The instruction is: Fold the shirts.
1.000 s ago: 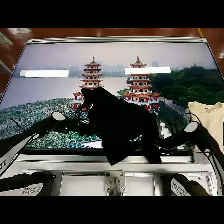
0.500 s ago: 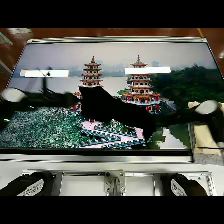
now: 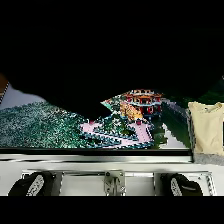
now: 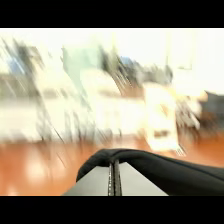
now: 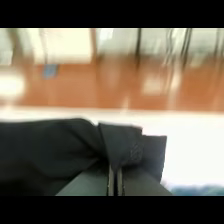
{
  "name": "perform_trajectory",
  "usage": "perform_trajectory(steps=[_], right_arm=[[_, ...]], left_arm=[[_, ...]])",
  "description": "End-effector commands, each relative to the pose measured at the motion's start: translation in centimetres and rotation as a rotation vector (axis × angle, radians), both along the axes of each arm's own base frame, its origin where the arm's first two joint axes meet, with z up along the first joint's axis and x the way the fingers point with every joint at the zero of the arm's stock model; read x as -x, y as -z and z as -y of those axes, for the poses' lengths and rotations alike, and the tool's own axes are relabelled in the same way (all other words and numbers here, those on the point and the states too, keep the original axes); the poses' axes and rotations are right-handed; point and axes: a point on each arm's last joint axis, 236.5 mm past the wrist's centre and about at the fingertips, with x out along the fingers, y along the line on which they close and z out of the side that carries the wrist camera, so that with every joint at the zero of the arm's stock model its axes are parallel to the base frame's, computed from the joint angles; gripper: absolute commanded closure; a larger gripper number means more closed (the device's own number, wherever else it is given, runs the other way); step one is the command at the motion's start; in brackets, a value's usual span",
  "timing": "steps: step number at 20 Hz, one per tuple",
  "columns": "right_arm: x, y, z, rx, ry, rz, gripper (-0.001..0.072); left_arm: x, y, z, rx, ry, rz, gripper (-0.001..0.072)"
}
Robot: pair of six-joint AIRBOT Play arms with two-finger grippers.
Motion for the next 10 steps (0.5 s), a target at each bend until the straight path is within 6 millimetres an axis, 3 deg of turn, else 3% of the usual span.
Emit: perform_trajectory(steps=[1, 3, 5, 7, 10], right_arm=[[3.2, -0.8, 2.9, -0.013, 0.158, -0.017, 0.0632], [3.8, 3.3, 2.9, -0.005, 0.158, -0.19, 0.0632], [4.1, 7.5, 2.6, 0.001, 0.136, -0.378, 0.0632], [3.8, 13.1, 2.6, -0.01, 0.113, -0.628, 0.0632], [2.5, 23.0, 1.6, -0.083, 0.026, -1.009, 0.0632]], left_arm=[[4.2, -2.1, -1.4, -0.06, -0.176, 0.077, 0.0673], [3.1, 0.6, -1.8, -0.101, -0.195, -0.037, 0.0673], [1.6, 4.6, -1.7, -0.069, -0.154, -0.212, 0.0673], [-0.5, 9.9, -2.5, -0.066, -0.137, -0.412, 0.0672], [-4.6, 18.7, -5.1, -0.027, -0.146, -0.675, 0.0673]])
